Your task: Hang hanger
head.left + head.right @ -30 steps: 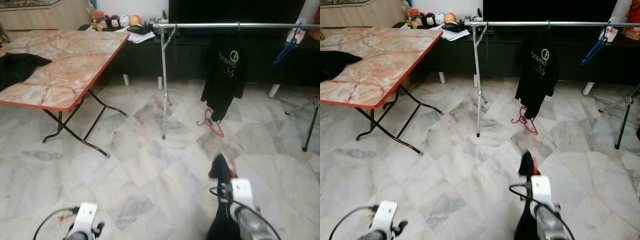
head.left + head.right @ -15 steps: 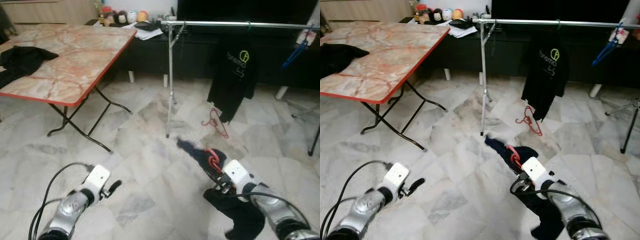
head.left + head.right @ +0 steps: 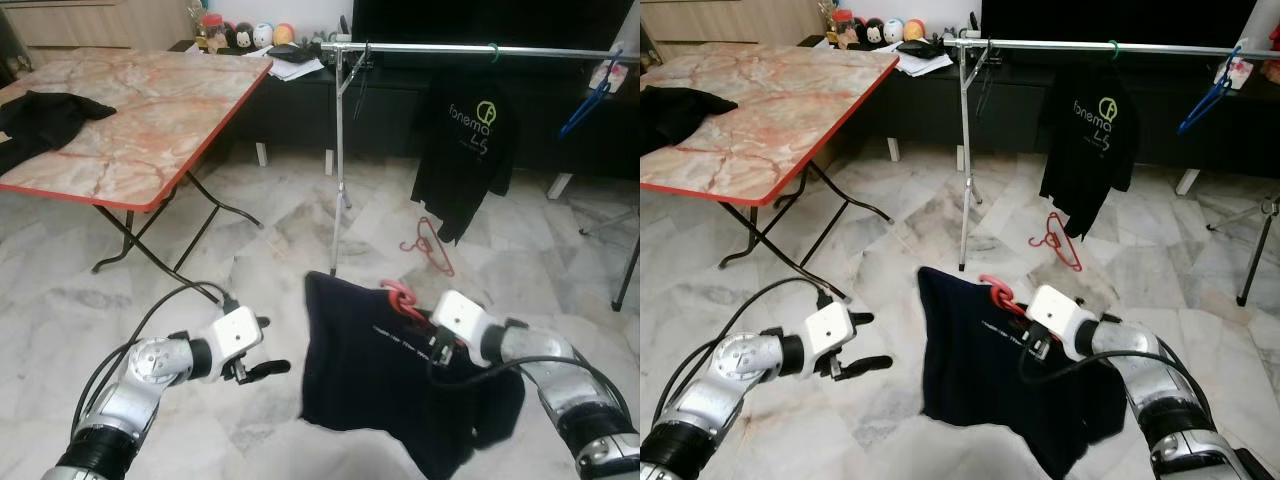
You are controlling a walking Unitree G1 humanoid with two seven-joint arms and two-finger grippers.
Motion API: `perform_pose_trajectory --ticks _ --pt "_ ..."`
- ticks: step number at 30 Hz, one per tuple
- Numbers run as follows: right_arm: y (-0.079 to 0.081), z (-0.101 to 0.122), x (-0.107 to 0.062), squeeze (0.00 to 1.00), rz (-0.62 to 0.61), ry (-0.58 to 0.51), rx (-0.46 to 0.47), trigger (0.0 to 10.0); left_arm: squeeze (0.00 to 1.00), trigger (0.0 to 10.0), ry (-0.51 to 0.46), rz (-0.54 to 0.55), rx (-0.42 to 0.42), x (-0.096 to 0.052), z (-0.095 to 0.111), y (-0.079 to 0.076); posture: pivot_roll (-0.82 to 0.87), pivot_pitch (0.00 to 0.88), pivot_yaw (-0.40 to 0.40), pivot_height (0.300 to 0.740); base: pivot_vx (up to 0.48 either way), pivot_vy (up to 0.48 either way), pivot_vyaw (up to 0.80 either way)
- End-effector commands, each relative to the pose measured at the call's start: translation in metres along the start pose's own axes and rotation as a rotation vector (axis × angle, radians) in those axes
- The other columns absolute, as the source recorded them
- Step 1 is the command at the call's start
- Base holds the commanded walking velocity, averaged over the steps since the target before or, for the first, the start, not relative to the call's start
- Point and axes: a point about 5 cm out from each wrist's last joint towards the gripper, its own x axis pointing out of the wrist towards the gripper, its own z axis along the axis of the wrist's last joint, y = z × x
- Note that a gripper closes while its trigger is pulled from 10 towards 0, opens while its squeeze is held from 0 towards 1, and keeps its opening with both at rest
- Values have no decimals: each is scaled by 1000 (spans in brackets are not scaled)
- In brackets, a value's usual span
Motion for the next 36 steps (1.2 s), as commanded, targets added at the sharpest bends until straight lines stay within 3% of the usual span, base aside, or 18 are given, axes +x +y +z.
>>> perform_pose_trajectory --ticks 1,5,8,16,18,23,24,25,28,29,33,36 --pt "-4 18 3 0 16 -52 -46 10000 0 10000 -7 -65 31 2 11 0 -39 28 45 740 0 0 0" --pt "-4 27 3 0 91 -21 -129 10000 0 10000 -39 -176 66 7 30 -6 -36 34 48 740 0 0 0" --pt "-5 31 4 0 77 9 -191 10000 0 10000 -72 -206 74 10 41 -8 -37 46 57 740 0 0 0" --pt "-8 46 9 0 14 -29 -183 10000 0 10000 -142 -239 67 20 64 -14 -36 44 58 740 0 0 0" --pt "-15 57 10 0 -61 -117 -97 10000 0 10000 -157 -204 45 22 64 -13 -43 40 55 740 0 0 0" --pt "-15 65 10 0 -232 -278 141 10000 0 10000 -214 116 -120 19 48 7 -45 35 48 740 0 0 0" --pt "-8 61 11 0 -311 -339 255 10000 0 10000 -224 323 -257 12 35 20 -43 36 45 740 0 0 0" --pt "-8 61 11 0 -311 -339 255 10000 0 10000 -224 323 -257 12 35 20 -43 36 45 740 0 0 0" --pt "3 53 11 0 -370 -366 366 10000 0 10000 -210 482 -367 3 19 24 -48 36 41 740 0 0 0" --pt "17 39 14 0 -407 -359 489 10000 0 10000 -177 601 -446 -6 2 20 -46 36 39 740 0 0 0" --pt "29 25 15 0 -440 -323 569 10000 0 10000 -136 658 -467 -11 -12 12 -42 35 34 740 0 0 0" --pt "40 1 14 0 -531 -213 634 10000 0 10000 -78 743 -499 -18 -31 4 -42 36 33 740 0 0 0"
